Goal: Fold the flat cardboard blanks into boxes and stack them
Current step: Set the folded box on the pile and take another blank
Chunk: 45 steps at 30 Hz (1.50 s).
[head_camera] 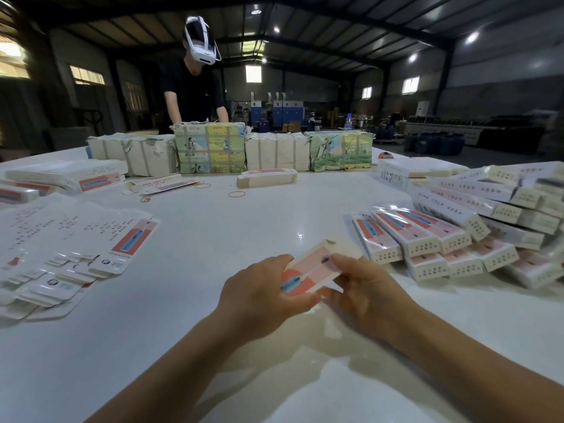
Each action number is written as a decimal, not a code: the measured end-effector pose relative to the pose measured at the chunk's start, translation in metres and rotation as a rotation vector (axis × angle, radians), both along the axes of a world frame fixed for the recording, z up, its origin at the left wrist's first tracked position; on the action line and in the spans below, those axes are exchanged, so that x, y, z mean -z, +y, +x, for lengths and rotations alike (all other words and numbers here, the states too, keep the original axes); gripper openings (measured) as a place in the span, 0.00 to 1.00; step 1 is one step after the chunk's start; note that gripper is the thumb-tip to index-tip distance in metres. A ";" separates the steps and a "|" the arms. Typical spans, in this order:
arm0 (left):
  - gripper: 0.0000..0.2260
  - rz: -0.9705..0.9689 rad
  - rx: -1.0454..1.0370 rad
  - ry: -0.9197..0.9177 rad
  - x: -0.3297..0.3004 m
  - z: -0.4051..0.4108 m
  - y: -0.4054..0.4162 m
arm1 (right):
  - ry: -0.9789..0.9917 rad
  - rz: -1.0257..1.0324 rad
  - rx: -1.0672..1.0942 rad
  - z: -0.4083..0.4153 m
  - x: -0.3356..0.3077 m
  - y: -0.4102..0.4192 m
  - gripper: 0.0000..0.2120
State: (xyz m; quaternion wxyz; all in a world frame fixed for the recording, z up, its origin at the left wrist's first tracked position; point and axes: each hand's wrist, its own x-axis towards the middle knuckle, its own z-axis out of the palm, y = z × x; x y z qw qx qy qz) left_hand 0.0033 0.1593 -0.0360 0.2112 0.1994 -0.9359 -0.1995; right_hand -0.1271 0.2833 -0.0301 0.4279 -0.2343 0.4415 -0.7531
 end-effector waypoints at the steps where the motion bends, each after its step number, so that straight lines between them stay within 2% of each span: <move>1: 0.29 0.023 0.008 -0.006 0.001 -0.001 0.001 | 0.041 -0.021 -0.003 0.000 0.002 -0.001 0.23; 3: 0.28 0.068 0.020 -0.005 0.002 -0.003 0.002 | 0.237 -0.043 0.083 0.001 0.006 -0.001 0.14; 5: 0.26 0.085 0.024 0.000 0.001 -0.005 0.003 | 0.707 0.010 0.247 0.004 0.009 0.001 0.04; 7: 0.26 0.047 0.011 -0.005 0.002 -0.006 0.003 | 1.160 0.105 0.398 0.007 0.013 0.003 0.06; 8: 0.25 0.014 0.002 -0.008 0.003 -0.006 0.003 | 1.277 0.129 0.436 0.007 0.015 0.003 0.08; 10: 0.25 -0.023 -0.009 -0.023 0.004 -0.003 0.003 | 1.384 0.177 0.430 0.006 0.018 0.003 0.10; 11: 0.25 -0.030 -0.012 -0.032 0.005 -0.001 0.002 | 1.340 0.200 0.379 0.006 0.017 0.004 0.12; 14: 0.24 -0.089 -0.039 -0.042 0.003 0.002 -0.002 | 0.772 0.078 0.182 0.009 0.010 0.004 0.20; 15: 0.24 -0.112 -0.046 -0.037 0.003 0.003 -0.003 | 0.641 0.051 0.157 0.008 0.007 0.003 0.20; 20: 0.24 -0.169 -0.051 -0.028 0.003 0.003 -0.002 | 0.356 -0.007 0.140 0.004 0.003 0.001 0.22; 22: 0.24 -0.169 -0.046 -0.013 0.002 0.003 -0.003 | 0.350 -0.022 0.174 0.002 0.004 0.002 0.23; 26: 0.23 -0.155 -0.007 0.016 0.003 0.005 -0.003 | 0.468 -0.009 0.189 0.005 0.005 0.004 0.13; 30: 0.24 -0.163 -0.002 0.035 0.003 0.006 -0.002 | 0.552 -0.036 0.201 0.012 0.001 0.006 0.20; 34: 0.26 -0.210 -0.002 0.045 0.006 0.006 -0.002 | 0.600 -0.008 0.251 0.013 0.003 0.006 0.18; 41: 0.28 -0.340 0.011 0.078 0.006 0.006 0.001 | 0.375 0.031 0.216 0.002 0.000 0.004 0.24; 45: 0.27 -0.340 0.003 0.066 0.006 0.006 0.001 | 0.542 0.018 0.187 0.005 0.002 0.006 0.29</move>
